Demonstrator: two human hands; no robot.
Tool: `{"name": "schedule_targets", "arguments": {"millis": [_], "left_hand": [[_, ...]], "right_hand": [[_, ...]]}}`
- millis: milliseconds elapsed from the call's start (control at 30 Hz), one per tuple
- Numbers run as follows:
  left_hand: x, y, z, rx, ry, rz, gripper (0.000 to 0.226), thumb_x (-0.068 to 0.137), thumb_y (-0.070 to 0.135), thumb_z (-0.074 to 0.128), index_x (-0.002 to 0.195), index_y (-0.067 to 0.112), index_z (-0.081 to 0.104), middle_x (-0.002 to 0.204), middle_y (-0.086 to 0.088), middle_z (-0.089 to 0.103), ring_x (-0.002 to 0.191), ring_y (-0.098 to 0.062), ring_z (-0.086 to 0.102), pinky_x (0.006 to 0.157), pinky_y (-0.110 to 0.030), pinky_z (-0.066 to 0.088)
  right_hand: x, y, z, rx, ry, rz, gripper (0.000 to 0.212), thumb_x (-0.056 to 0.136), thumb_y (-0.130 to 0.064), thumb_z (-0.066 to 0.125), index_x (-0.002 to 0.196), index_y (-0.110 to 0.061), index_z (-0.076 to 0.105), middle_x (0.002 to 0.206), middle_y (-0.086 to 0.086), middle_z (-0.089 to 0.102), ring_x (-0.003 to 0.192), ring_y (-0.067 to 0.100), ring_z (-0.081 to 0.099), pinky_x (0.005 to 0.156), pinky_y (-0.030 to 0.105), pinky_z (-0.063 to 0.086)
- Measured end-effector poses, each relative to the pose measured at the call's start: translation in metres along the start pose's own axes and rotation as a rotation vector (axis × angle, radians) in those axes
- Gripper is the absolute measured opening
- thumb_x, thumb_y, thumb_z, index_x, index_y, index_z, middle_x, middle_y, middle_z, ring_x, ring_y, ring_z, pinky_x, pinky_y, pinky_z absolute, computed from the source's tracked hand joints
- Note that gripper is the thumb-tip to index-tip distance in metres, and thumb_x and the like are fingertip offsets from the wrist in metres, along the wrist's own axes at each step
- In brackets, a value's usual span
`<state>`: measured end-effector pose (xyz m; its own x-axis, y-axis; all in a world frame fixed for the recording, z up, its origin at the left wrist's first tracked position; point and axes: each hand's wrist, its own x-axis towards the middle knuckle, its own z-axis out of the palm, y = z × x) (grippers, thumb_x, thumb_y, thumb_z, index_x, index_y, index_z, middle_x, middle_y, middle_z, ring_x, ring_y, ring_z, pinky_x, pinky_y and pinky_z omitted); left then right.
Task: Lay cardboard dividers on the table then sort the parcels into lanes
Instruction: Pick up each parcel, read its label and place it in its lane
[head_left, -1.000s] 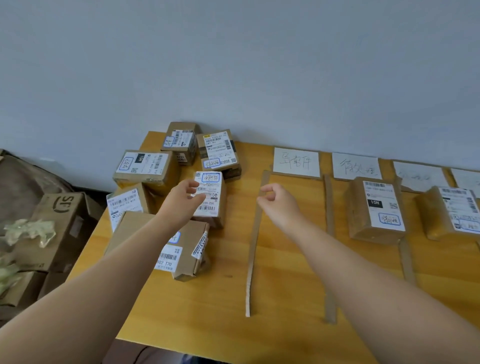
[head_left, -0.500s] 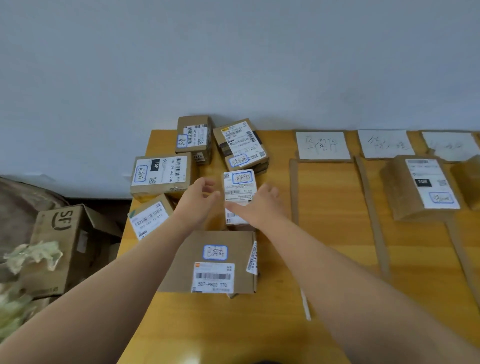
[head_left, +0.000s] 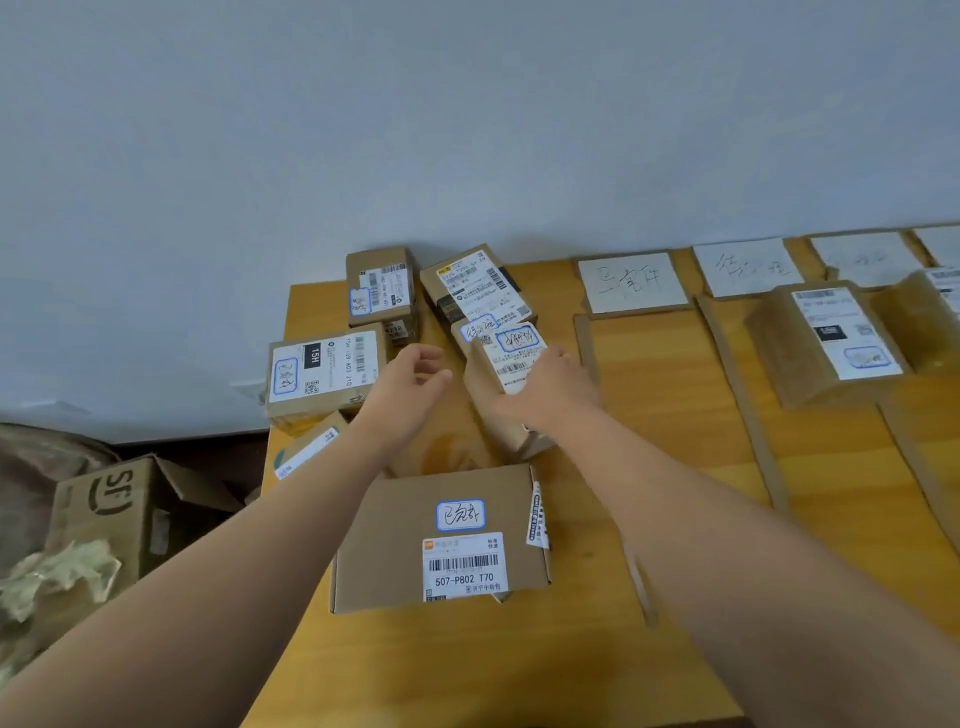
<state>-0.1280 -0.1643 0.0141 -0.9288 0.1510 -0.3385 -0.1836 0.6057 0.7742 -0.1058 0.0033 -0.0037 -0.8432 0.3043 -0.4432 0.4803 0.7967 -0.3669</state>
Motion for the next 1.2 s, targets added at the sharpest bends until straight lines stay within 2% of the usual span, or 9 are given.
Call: {"name": "schedule_targets", "arguments": {"millis": [100, 200, 367, 533, 767, 833, 900, 1000, 1200], "left_hand": [[-0.004, 0.026, -0.004, -0.068, 0.004, 0.036, 0.03, 0.095, 0.03, 0.054, 0.124, 0.023, 0.053, 0.106, 0.009, 0.056, 0.094, -0.007, 0.05, 0.069, -0.016, 0.037], [-0.009, 0.049, -0.005, -0.154, -0.027, 0.044, 0.037, 0.093, 0.041, 0.054, 0.127, 0.024, 0.052, 0.112, 0.01, 0.056, 0.108, -0.014, 0.052, 0.091, -0.029, 0.042], [-0.021, 0.086, -0.004, -0.141, -0.243, -0.016, 0.068, 0.083, 0.068, 0.049, 0.139, 0.03, 0.041, 0.146, 0.001, 0.044, 0.133, -0.023, 0.041, 0.112, -0.047, 0.032], [-0.037, 0.113, 0.0, -0.128, -0.472, -0.006, 0.063, 0.079, 0.067, 0.054, 0.129, 0.028, 0.052, 0.128, -0.003, 0.061, 0.118, -0.022, 0.056, 0.107, -0.045, 0.041], [-0.051, 0.121, 0.007, -0.189, -0.508, 0.085, 0.06, 0.081, 0.041, 0.069, 0.131, 0.021, 0.044, 0.112, -0.006, 0.07, 0.107, -0.021, 0.065, 0.092, -0.039, 0.055], [-0.055, 0.121, 0.011, -0.292, -0.475, 0.096, 0.049, 0.086, 0.035, 0.062, 0.129, 0.018, 0.047, 0.11, -0.006, 0.072, 0.108, -0.023, 0.065, 0.093, -0.042, 0.054], [-0.058, 0.12, 0.015, -0.457, -0.443, 0.088, 0.049, 0.083, 0.032, 0.06, 0.128, 0.015, 0.051, 0.11, -0.005, 0.073, 0.112, -0.026, 0.064, 0.092, -0.041, 0.053], [-0.062, 0.119, 0.022, -0.641, -0.409, 0.097, 0.053, 0.077, 0.031, 0.056, 0.127, 0.014, 0.054, 0.115, -0.006, 0.072, 0.116, -0.028, 0.061, 0.098, -0.045, 0.049], [-0.067, 0.125, 0.026, -0.699, -0.384, 0.143, 0.058, 0.077, 0.026, 0.055, 0.133, 0.012, 0.049, 0.119, -0.009, 0.069, 0.117, -0.031, 0.061, 0.101, -0.049, 0.047]], "right_hand": [[-0.012, 0.017, -0.041, -0.057, -0.056, -0.118, 0.068, 0.07, -0.051, 0.068, 0.121, -0.012, 0.045, 0.113, 0.005, 0.05, 0.096, 0.02, 0.053, 0.067, 0.03, 0.046], [-0.029, 0.033, -0.083, -0.268, -0.038, -0.328, 0.079, 0.067, -0.049, 0.072, 0.13, -0.018, 0.037, 0.122, 0.003, 0.048, 0.106, 0.021, 0.049, 0.091, 0.039, 0.045], [-0.057, 0.048, -0.133, -0.531, 0.036, -0.632, 0.09, 0.078, -0.031, 0.07, 0.149, -0.03, 0.015, 0.153, -0.002, 0.023, 0.145, 0.025, 0.01, 0.118, 0.053, 0.001], [-0.074, 0.052, -0.155, -0.691, 0.113, -0.811, 0.085, 0.085, -0.01, 0.062, 0.15, -0.035, 0.014, 0.16, -0.004, 0.01, 0.148, 0.026, -0.01, 0.118, 0.056, -0.004], [-0.077, 0.075, -0.163, -0.601, 0.358, -1.113, 0.094, 0.079, 0.007, 0.062, 0.142, -0.041, 0.012, 0.161, 0.001, 0.015, 0.148, 0.034, 0.004, 0.114, 0.045, 0.0], [-0.084, 0.08, -0.164, -0.406, 0.388, -1.005, 0.089, 0.083, 0.004, 0.061, 0.146, -0.041, 0.015, 0.162, 0.004, 0.008, 0.148, 0.031, 0.002, 0.116, 0.043, 0.002], [-0.09, 0.082, -0.164, 0.091, 0.402, -0.796, 0.079, 0.087, -0.005, 0.063, 0.148, -0.035, 0.023, 0.161, 0.002, 0.012, 0.147, 0.023, 0.01, 0.117, 0.037, 0.012], [-0.094, 0.083, -0.158, 0.951, 0.2, -0.473, 0.055, 0.089, -0.026, 0.063, 0.138, -0.033, 0.041, 0.142, -0.002, 0.047, 0.129, 0.014, 0.046, 0.109, 0.038, 0.039], [-0.092, 0.074, -0.142, 1.184, 0.031, -0.425, 0.034, 0.097, -0.036, 0.05, 0.128, -0.022, 0.052, 0.106, -0.007, 0.072, 0.106, 0.014, 0.063, 0.076, 0.03, 0.051]]}}
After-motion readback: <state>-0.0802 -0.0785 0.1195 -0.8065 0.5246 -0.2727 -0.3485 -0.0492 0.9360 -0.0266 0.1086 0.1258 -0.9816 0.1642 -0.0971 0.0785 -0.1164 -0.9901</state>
